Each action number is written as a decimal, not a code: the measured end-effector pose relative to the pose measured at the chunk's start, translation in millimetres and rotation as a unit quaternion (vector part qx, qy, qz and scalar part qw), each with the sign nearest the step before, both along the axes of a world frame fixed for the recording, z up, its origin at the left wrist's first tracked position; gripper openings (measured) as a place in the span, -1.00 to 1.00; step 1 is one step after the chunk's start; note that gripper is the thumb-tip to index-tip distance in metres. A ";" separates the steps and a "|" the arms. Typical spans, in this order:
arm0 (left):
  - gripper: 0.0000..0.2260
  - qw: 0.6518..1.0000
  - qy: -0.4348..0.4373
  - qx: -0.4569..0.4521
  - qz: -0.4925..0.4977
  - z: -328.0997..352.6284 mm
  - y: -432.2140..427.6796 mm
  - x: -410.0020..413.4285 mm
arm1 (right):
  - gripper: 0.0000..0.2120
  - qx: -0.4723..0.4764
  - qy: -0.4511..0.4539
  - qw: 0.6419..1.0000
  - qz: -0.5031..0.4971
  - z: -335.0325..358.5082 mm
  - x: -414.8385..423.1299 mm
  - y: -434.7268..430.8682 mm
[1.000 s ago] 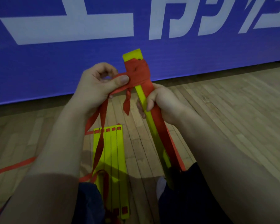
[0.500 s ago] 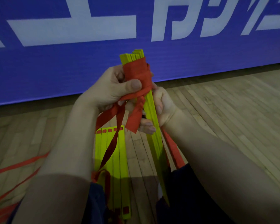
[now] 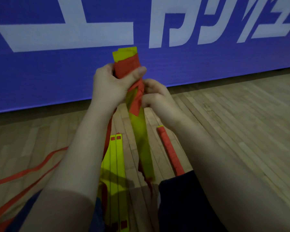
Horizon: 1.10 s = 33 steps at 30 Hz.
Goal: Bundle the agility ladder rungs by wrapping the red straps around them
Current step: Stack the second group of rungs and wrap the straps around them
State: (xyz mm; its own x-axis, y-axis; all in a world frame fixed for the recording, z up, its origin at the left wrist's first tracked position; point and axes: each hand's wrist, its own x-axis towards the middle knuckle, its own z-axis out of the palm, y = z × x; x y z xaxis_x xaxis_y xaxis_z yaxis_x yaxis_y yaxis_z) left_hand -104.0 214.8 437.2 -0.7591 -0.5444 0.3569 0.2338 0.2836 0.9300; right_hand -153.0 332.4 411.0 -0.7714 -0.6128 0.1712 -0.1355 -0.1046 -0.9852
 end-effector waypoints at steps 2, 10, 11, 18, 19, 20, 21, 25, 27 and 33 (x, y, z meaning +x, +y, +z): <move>-0.67 0.999 -0.009 -0.015 0.041 -2.1 1.3 -3.9 | -0.58 0.000 0.019 1.000 0.004 -2.9 4.5 1.1; -0.72 0.998 -0.026 -0.018 0.054 1.3 18.4 -6.8 | -0.26 0.063 0.169 0.979 -0.096 -41.3 6.3 -11.4; -0.74 0.998 -0.030 -0.016 0.052 1.4 19.2 -6.9 | -0.29 0.063 0.194 0.970 -0.130 -45.2 6.7 -15.3; -0.71 0.981 -0.097 0.058 -0.155 11.6 3.6 7.3 | -0.49 0.079 0.220 0.952 -0.196 -47.1 4.9 -15.4; -0.71 0.975 -0.101 0.086 -0.178 11.1 0.8 9.0 | -0.49 0.081 0.229 0.949 -0.199 -47.1 3.7 -15.4; -0.70 0.970 -0.102 0.103 -0.195 10.3 -1.4 10.5 | -0.49 0.083 0.236 0.946 -0.204 -47.5 1.9 -15.5; -0.67 0.967 -0.104 0.114 -0.204 9.0 -4.8 11.9 | -0.49 0.086 0.243 0.943 -0.209 -46.8 1.0 -15.0; -0.60 0.966 -0.135 0.109 -0.190 5.9 -18.5 16.8 | -0.46 0.113 0.266 0.930 -0.227 -44.9 -2.7 -12.8; -0.68 0.965 -0.164 0.085 -0.188 6.4 -21.7 18.8 | -0.46 0.131 0.275 0.923 -0.235 -43.4 -3.9 -11.8; -0.82 0.941 -0.245 0.031 -0.231 4.8 -24.6 23.1 | -0.46 0.160 0.298 0.908 -0.247 -38.4 -5.6 -6.8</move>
State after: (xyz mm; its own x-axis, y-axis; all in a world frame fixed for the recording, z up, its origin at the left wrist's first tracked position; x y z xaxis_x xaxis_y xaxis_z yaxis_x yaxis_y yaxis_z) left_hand -80.9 190.2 442.0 -0.9852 -0.1234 -0.1193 -0.1423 0.1988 0.9696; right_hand -158.6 325.6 372.5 -0.7946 -0.3085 0.5230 -0.6071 0.3930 -0.6906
